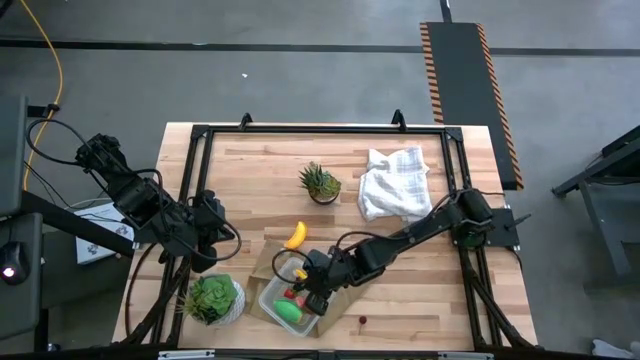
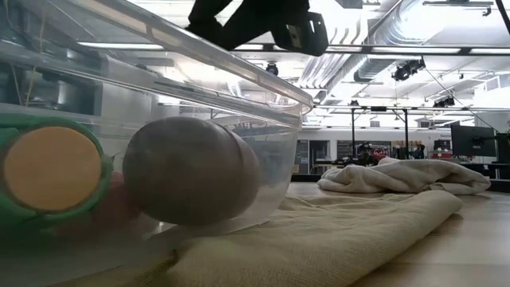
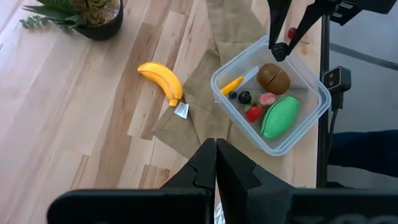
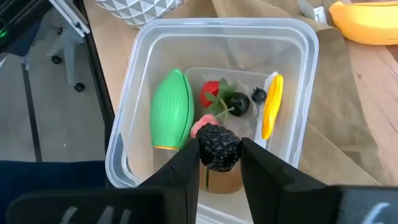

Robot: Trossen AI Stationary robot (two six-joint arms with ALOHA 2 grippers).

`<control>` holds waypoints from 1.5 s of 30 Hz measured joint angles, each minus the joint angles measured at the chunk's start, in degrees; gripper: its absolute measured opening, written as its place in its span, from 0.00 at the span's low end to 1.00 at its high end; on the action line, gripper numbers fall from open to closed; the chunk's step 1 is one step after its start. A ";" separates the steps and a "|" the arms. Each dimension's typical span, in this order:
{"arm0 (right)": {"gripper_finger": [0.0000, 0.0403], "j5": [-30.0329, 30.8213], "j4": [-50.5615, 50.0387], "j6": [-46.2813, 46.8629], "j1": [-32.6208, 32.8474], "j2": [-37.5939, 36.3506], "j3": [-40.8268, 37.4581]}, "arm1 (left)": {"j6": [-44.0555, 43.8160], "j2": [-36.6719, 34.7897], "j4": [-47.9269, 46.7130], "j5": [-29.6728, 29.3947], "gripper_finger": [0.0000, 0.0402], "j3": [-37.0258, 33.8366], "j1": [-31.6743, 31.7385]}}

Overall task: Pick and placing Produce into tupperware
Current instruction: Put the blackberry into the container, then put the red cherry into the container

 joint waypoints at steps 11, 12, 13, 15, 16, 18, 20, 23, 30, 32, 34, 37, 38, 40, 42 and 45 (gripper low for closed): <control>0.20 -2.64 -0.34 1.05 0.14 3.00 0.07 | 1.16 0.04 -0.04 -0.05 0.00 0.00 -0.02; 0.20 -2.64 -0.36 1.05 0.14 3.26 0.07 | 1.16 0.04 -0.06 -0.06 0.00 0.00 -0.01; 0.20 -2.70 -0.36 1.09 0.14 3.55 0.07 | 1.18 0.04 -0.07 -0.19 0.00 0.00 0.00; 0.20 -3.05 -0.37 1.58 0.14 3.98 0.07 | 1.25 0.04 -0.09 -0.37 0.00 0.00 -0.02; 0.20 -3.12 -0.35 1.69 0.14 4.26 0.07 | 1.35 0.04 -0.09 -0.44 0.00 0.00 0.00; 0.20 -3.27 -0.35 1.69 0.12 4.83 0.06 | 1.40 0.04 -0.13 -0.47 0.00 0.00 0.00; 0.20 -3.40 -0.16 2.12 0.12 5.40 0.04 | 1.40 0.04 -0.17 -0.67 0.00 0.00 -0.01; 0.20 -3.49 -0.05 2.54 0.14 5.52 0.04 | 1.40 0.04 -0.17 -0.92 0.00 0.00 0.00; 0.22 -3.49 1.62 2.10 0.12 5.51 0.04 | 2.11 0.04 -0.20 -1.10 0.00 0.00 -0.02; 0.24 -3.47 1.98 2.05 0.12 5.51 0.04 | 2.12 0.04 -0.20 -1.10 0.00 0.00 0.00; 0.27 -3.47 2.14 2.09 0.12 5.51 0.04 | 2.19 0.04 -0.20 -1.10 0.00 0.00 -0.02; 0.31 -3.47 2.14 2.83 0.12 5.51 0.04 | 2.21 0.04 -0.20 -1.10 0.00 0.00 -0.01; 0.32 -3.47 2.15 3.07 0.12 5.51 0.04 | 2.21 0.04 -0.20 -1.10 0.00 0.00 0.00; 0.33 -3.23 2.44 3.15 0.12 5.51 0.02 | 2.21 0.04 -0.20 -1.10 0.00 0.00 0.00; 0.33 -2.80 3.09 3.49 0.12 5.51 0.01 | 2.21 0.04 -0.20 -1.10 0.00 0.00 0.00; 0.33 -0.46 3.59 3.57 0.07 4.98 -0.02 | 2.21 0.04 -0.24 -1.10 0.00 0.00 0.00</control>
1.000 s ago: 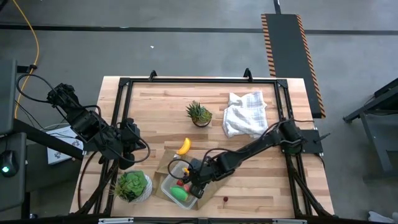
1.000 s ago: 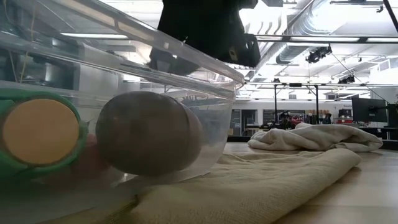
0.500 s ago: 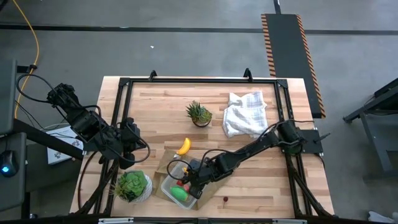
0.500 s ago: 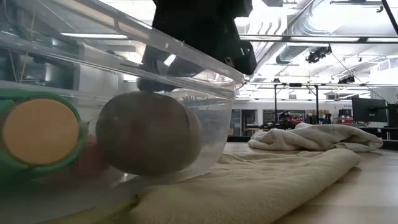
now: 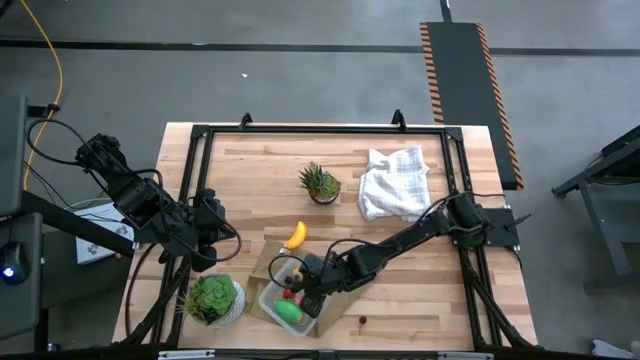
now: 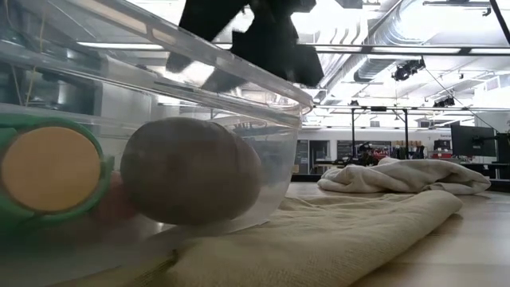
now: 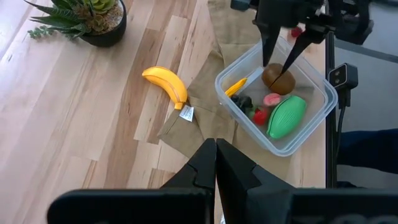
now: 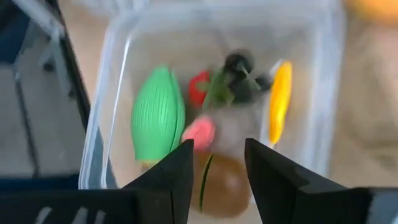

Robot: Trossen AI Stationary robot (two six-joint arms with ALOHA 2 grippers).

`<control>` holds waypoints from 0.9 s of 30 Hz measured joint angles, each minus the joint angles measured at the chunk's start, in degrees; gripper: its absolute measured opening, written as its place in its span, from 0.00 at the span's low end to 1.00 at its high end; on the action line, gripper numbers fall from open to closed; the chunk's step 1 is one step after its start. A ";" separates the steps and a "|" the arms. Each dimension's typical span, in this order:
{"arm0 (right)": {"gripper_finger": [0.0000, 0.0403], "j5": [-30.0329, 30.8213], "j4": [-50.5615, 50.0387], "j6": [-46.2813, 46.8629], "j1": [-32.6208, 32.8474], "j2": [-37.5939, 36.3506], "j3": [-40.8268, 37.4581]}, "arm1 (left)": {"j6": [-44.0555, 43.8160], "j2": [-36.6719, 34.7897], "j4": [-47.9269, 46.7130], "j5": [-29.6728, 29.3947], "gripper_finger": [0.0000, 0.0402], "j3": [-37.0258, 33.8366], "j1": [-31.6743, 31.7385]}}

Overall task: Pick and placing Produce into tupperware
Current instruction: Put the red cherry into the container

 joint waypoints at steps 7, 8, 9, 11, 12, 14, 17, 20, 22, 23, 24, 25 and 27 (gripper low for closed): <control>0.33 15.30 -4.03 0.78 1.37 -5.87 -0.01 | 0.47 0.00 -0.07 0.00 0.00 0.00 -0.02; 0.33 16.43 -6.03 0.91 1.61 -6.76 -0.01 | 0.48 0.00 -0.07 0.00 0.00 0.00 -0.02; 0.33 17.58 -8.33 1.03 1.86 -7.61 -0.01 | 0.48 0.00 -0.09 0.01 0.00 0.00 0.00; 0.33 19.90 -12.36 2.40 2.32 -9.59 -0.03 | 0.48 0.00 -0.09 0.01 0.00 0.00 -0.01; 0.33 21.01 -13.79 3.04 2.57 -10.63 -0.23 | 0.48 0.00 -0.09 0.00 0.00 0.00 0.00; 0.33 23.34 -17.25 4.50 3.08 -12.64 -0.91 | 0.48 0.00 -0.10 0.01 0.00 0.00 0.00; 0.33 27.01 -19.06 7.27 3.86 -16.41 -4.01 | 0.48 0.00 -0.09 0.02 0.00 0.00 0.00; 0.33 29.72 -17.87 11.29 4.88 -22.05 -10.23 | 0.37 0.00 -0.09 0.00 0.00 0.00 0.00; 0.33 31.49 -15.60 15.10 5.84 -26.31 -16.29 | 0.04 0.00 -0.08 0.01 0.00 0.00 -0.02; 0.33 32.44 -13.39 17.17 6.52 -28.80 -19.92 | 0.04 0.01 -0.07 0.01 0.00 0.00 0.00; 0.33 33.64 -10.36 19.26 7.21 -31.34 -23.68 | 0.02 0.03 -0.07 0.01 0.00 0.00 0.00; 0.33 34.80 -6.22 21.00 8.05 -33.93 -27.58 | 0.02 0.04 -0.07 0.00 0.00 0.00 0.00; 0.33 36.90 5.36 22.36 9.75 -38.42 -35.39 | 0.00 0.04 -0.03 -0.02 0.00 0.00 -0.01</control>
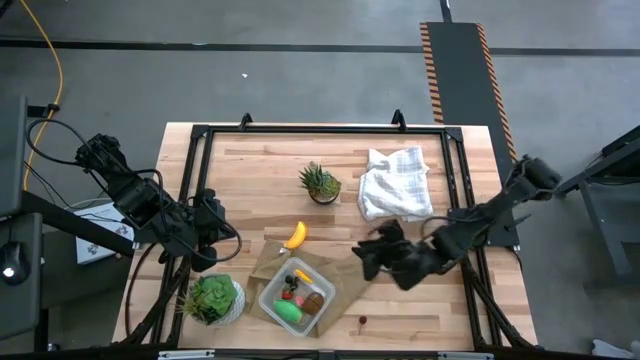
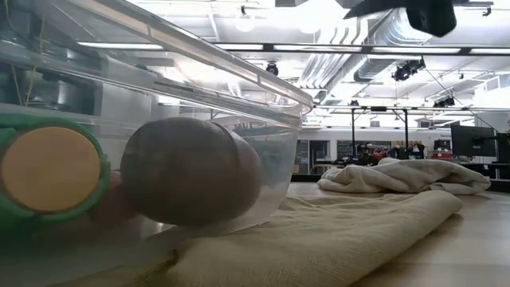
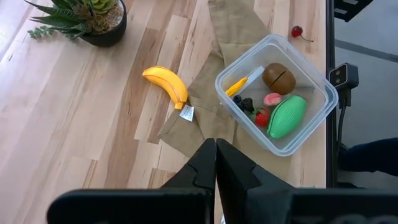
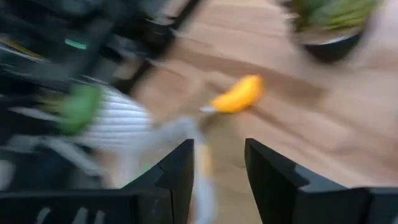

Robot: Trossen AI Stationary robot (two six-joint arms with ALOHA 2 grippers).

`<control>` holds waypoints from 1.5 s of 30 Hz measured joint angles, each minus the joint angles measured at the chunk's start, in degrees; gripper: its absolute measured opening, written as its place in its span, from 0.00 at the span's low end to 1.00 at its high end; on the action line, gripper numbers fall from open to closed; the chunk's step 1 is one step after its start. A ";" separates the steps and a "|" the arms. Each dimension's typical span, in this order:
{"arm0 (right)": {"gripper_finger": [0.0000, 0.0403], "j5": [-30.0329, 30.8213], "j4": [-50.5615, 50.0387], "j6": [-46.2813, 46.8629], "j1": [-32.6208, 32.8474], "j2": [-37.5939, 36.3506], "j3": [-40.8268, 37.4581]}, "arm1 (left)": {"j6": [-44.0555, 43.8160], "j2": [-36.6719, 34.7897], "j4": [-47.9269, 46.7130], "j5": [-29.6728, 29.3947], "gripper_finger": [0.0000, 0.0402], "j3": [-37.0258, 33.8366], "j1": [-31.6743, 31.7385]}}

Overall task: Pick and placing Produce into tupperware
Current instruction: Put the red cherry into the container

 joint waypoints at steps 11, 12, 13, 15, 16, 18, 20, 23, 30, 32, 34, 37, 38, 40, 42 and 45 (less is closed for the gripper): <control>0.33 -1.43 45.65 -12.75 7.21 -4.98 -22.02 | -6.44 0.13 0.90 -5.55 0.00 0.02 0.01; 0.33 -2.56 43.01 -11.30 7.75 -4.98 -22.51 | -7.48 0.13 1.13 -6.14 0.00 0.02 0.01; 0.33 -4.01 40.20 -9.50 8.33 -4.96 -22.82 | -8.45 0.13 1.61 -6.79 0.00 0.02 0.01; 0.33 -7.15 34.22 -6.62 9.46 -4.94 -23.00 | -10.72 0.13 2.38 -8.32 0.00 0.02 0.00; 0.33 -8.24 31.46 -5.61 10.14 -4.82 -23.00 | -12.00 0.13 2.63 -9.16 0.00 0.02 0.01; 0.33 -9.48 28.14 -4.94 11.73 -4.39 -23.00 | -14.98 0.13 3.41 -10.86 0.00 0.02 0.01; 0.33 -10.34 27.63 -5.43 13.36 -3.80 -23.00 | -18.30 0.13 3.90 -12.32 0.00 0.02 0.01; 0.33 -11.29 27.20 -7.08 16.19 -2.18 -23.00 | -21.64 0.13 5.72 -14.07 0.00 0.02 0.01; 0.33 -2.58 26.71 -6.96 23.14 3.29 -23.00 | -25.73 0.75 9.99 -16.56 0.00 0.04 0.01; 0.33 3.89 26.70 -3.68 25.23 5.01 -23.00 | -25.75 1.44 11.38 -17.03 0.00 0.07 0.01; 0.33 9.94 27.61 -0.32 27.05 6.58 -23.00 | -25.75 2.29 11.95 -17.23 0.00 0.04 0.01; 0.33 12.18 30.42 -2.88 29.31 8.39 -23.00 | -25.76 3.48 12.80 -17.64 0.00 0.04 0.01; 0.33 11.85 31.91 -5.64 29.68 9.06 -22.98 | -25.75 3.99 12.82 -17.62 0.00 0.04 0.01; 0.33 10.64 33.31 -10.39 30.42 10.46 -22.98 | -25.77 5.20 12.86 -17.63 0.00 0.04 0.01; 0.33 9.34 33.67 -12.39 30.47 12.15 -22.98 | -25.75 6.22 12.85 -17.60 0.00 0.04 0.01; 0.33 9.13 33.82 -13.75 30.32 14.78 -22.98 | -25.77 7.87 12.87 -17.34 0.00 0.04 0.01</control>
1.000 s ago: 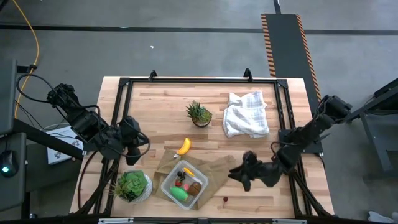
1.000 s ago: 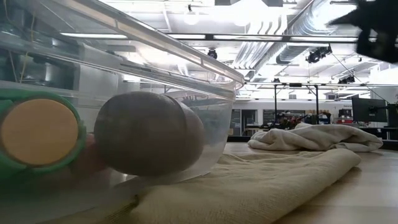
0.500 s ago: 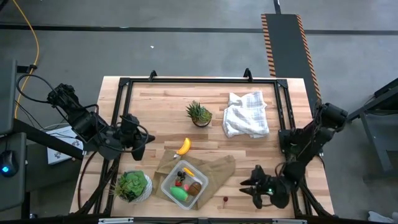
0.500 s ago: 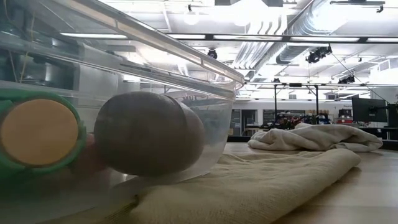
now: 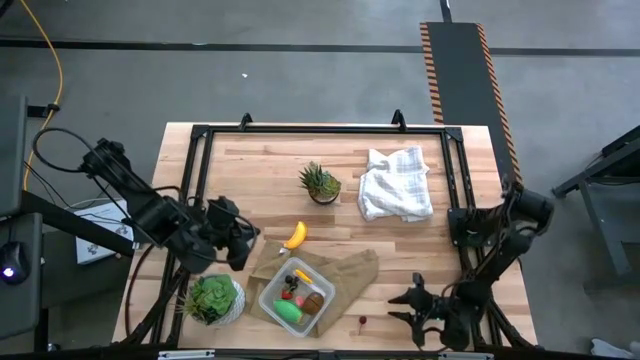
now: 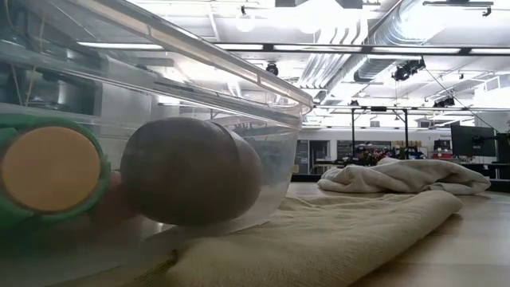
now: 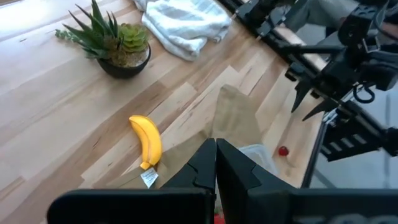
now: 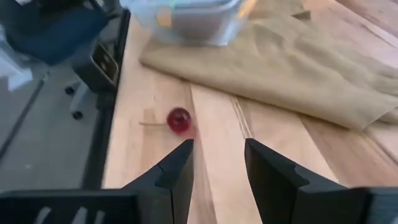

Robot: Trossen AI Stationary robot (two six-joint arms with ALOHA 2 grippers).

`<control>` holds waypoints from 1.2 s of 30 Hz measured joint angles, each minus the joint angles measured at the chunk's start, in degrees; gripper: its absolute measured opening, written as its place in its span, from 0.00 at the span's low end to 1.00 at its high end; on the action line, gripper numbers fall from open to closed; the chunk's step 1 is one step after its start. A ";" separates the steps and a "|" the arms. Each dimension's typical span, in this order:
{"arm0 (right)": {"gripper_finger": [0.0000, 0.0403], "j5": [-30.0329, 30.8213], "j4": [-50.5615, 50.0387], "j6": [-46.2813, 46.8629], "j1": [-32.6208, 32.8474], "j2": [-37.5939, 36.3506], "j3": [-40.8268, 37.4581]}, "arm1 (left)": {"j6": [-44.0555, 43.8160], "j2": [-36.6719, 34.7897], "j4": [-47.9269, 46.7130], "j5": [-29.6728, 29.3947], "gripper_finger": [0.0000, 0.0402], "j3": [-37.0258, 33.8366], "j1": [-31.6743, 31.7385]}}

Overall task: Pick and placing Produce into tupperware
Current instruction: Put the red cherry into the container

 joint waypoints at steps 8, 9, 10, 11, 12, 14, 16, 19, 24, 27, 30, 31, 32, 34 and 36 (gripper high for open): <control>0.33 -3.82 14.42 -12.41 -1.51 6.25 0.00 | -0.20 3.27 0.47 2.90 0.00 0.00 0.00; 0.33 -4.10 16.93 -14.47 -1.60 6.89 0.00 | -0.22 3.52 0.52 3.30 0.00 0.00 0.00; 0.33 -4.29 18.79 -16.25 -1.74 7.48 0.00 | -0.25 3.57 0.66 3.59 0.00 -0.01 0.00; 0.33 -4.32 20.33 -17.50 -1.98 8.07 0.00 | -0.30 3.57 0.80 3.66 0.00 -0.02 0.00; 0.33 -4.39 21.42 -18.34 -2.25 8.53 0.00 | -0.31 3.57 1.04 3.66 0.00 -0.02 0.00; 0.33 -4.46 21.67 -18.69 -2.71 9.10 0.00 | -0.33 3.57 1.42 3.66 0.00 -0.02 0.00; 0.33 -4.60 21.63 -18.79 -3.26 9.61 0.00 | -0.31 3.57 1.65 3.66 0.00 -0.02 0.00; 0.33 -4.92 22.56 -21.96 -4.12 10.41 0.00 | -0.19 3.54 1.62 4.06 0.00 -0.02 0.00; 0.34 -8.12 23.28 -24.68 -6.16 11.03 0.02 | -0.06 3.54 1.95 3.97 0.00 -0.02 0.00; 0.37 -8.65 23.44 -26.51 -7.11 11.03 0.02 | 0.04 3.54 1.77 3.79 0.00 -0.02 0.00; 0.42 -9.68 23.89 -27.86 -8.14 11.03 0.02 | 0.04 3.54 1.71 3.68 0.00 -0.02 0.00; 0.43 -10.67 23.86 -28.49 -8.45 11.03 0.04 | 0.04 3.54 1.73 3.68 0.00 -0.02 0.00; 0.44 -11.70 23.87 -29.29 -8.72 11.03 0.02 | 0.03 3.54 1.73 3.66 0.00 -0.02 0.00; 0.46 -12.84 24.16 -30.86 -9.01 11.03 0.04 | 0.02 3.54 1.71 3.66 0.00 -0.02 0.00; 0.47 -12.89 24.78 -32.26 -9.10 11.03 0.03 | 0.02 3.54 1.65 3.66 0.00 -0.02 0.00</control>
